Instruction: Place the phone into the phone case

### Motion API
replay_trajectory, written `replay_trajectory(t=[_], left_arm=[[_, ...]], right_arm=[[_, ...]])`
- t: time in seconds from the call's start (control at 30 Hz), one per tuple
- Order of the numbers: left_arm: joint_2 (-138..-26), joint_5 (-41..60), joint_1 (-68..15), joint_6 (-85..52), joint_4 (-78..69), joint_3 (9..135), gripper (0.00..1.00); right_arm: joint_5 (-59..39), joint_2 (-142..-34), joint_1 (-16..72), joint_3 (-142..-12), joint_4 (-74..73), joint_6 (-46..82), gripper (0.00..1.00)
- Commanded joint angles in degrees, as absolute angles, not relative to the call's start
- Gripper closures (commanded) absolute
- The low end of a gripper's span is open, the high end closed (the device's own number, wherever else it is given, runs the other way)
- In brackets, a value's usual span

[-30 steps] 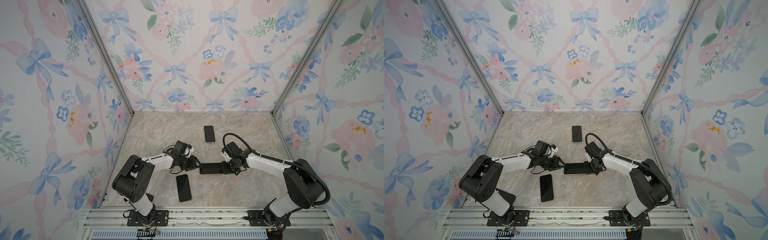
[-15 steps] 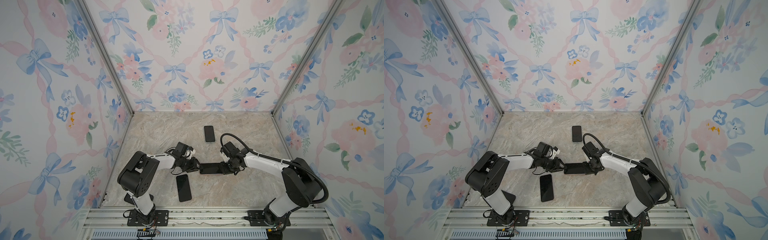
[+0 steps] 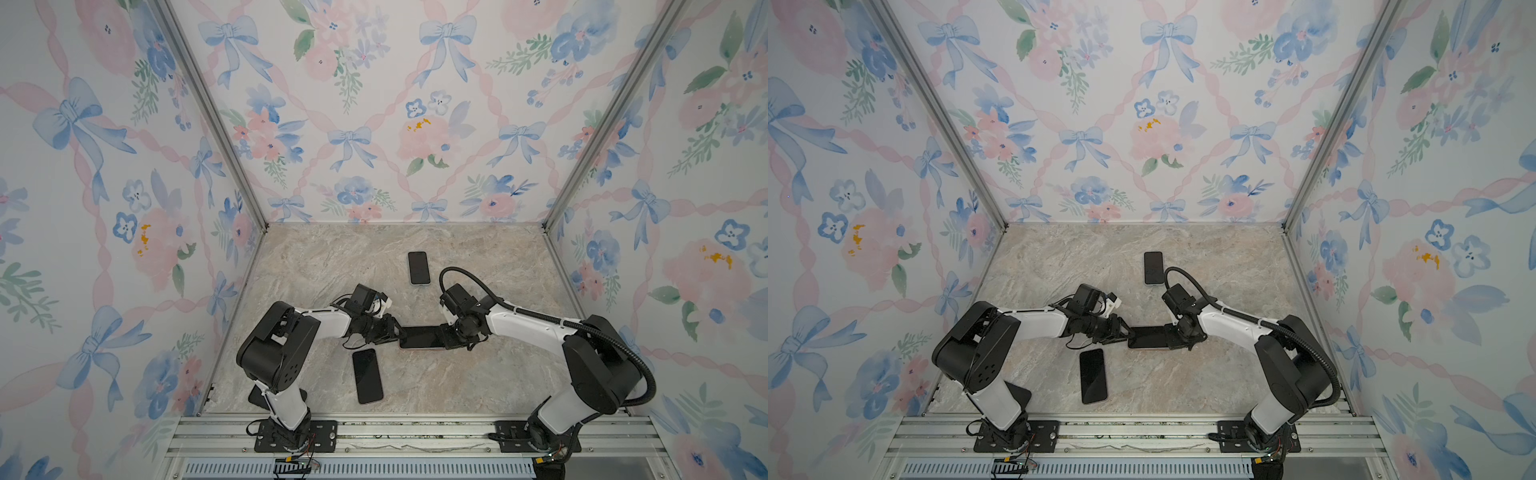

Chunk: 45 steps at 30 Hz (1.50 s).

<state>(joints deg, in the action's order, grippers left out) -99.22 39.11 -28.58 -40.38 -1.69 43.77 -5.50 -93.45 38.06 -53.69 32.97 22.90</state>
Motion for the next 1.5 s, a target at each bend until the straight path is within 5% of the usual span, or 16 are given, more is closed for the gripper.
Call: replay_trajectory(t=[0.0, 0.53, 0.8, 1.47], left_arm=[[-100.61, 38.58, -28.83, -40.34, -1.18, 42.76, 0.58], [-99.76, 38.55, -28.09, -40.09, -1.4, 42.63, 0.58], [-97.71, 36.5, -27.25, -39.42, 0.84, 40.91, 0.57], [-99.58, 33.73, -30.23, -37.75, 4.96, 45.7, 0.65]], right_arm=[[-7.04, -98.4, 40.58, -49.76, 31.75, 22.59, 0.88], [-10.39, -90.02, 36.7, -47.27, 31.11, 24.59, 0.88], [-7.69, -82.45, 34.29, -51.73, 35.56, 20.66, 0.74], [-18.59, -92.77, 30.51, -50.58, 25.31, 20.97, 0.63]])
